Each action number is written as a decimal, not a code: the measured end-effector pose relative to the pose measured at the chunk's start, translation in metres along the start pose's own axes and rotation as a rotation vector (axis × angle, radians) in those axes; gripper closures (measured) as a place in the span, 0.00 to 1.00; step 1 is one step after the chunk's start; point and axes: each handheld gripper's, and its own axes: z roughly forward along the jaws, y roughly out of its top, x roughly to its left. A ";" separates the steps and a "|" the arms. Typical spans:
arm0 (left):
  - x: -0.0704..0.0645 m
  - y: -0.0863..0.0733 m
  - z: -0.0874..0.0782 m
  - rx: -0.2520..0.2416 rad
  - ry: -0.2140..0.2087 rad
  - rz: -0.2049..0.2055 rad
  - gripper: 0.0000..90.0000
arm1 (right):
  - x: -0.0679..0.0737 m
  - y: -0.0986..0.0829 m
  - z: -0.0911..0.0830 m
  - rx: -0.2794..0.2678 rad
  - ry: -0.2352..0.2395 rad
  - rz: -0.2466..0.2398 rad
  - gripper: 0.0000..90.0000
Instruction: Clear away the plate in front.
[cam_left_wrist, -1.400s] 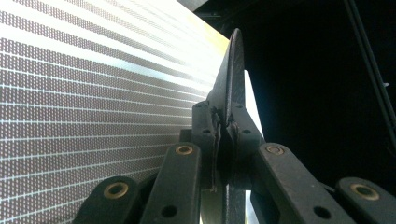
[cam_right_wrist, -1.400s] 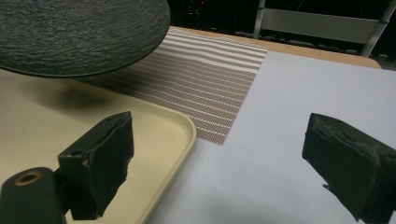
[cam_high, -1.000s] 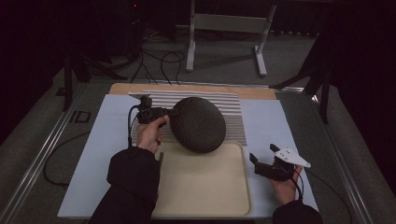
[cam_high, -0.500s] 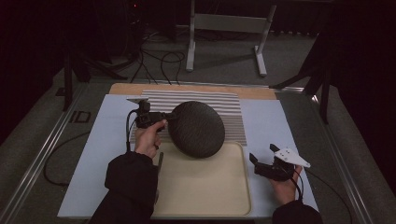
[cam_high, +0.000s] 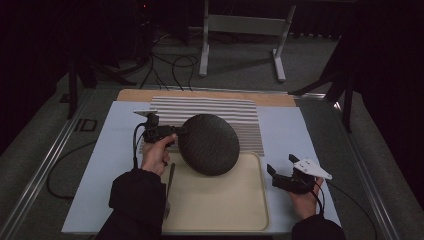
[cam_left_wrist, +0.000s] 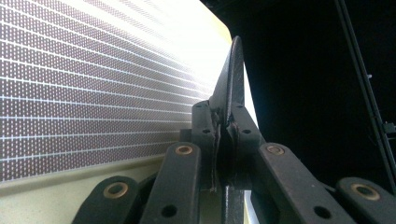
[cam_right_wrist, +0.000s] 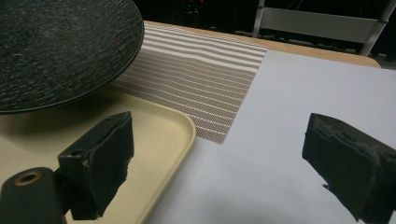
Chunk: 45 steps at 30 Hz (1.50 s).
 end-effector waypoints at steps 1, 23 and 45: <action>0.000 -0.001 0.000 0.001 -0.002 0.002 0.94 | 0.000 0.000 0.000 0.001 0.000 0.000 0.10; 0.009 -0.014 -0.006 0.014 -0.021 -0.020 0.94 | 0.000 0.000 0.000 0.001 -0.001 0.000 0.10; 0.016 -0.026 -0.014 0.018 -0.035 -0.033 0.93 | 0.000 0.000 0.000 0.002 -0.001 0.001 0.10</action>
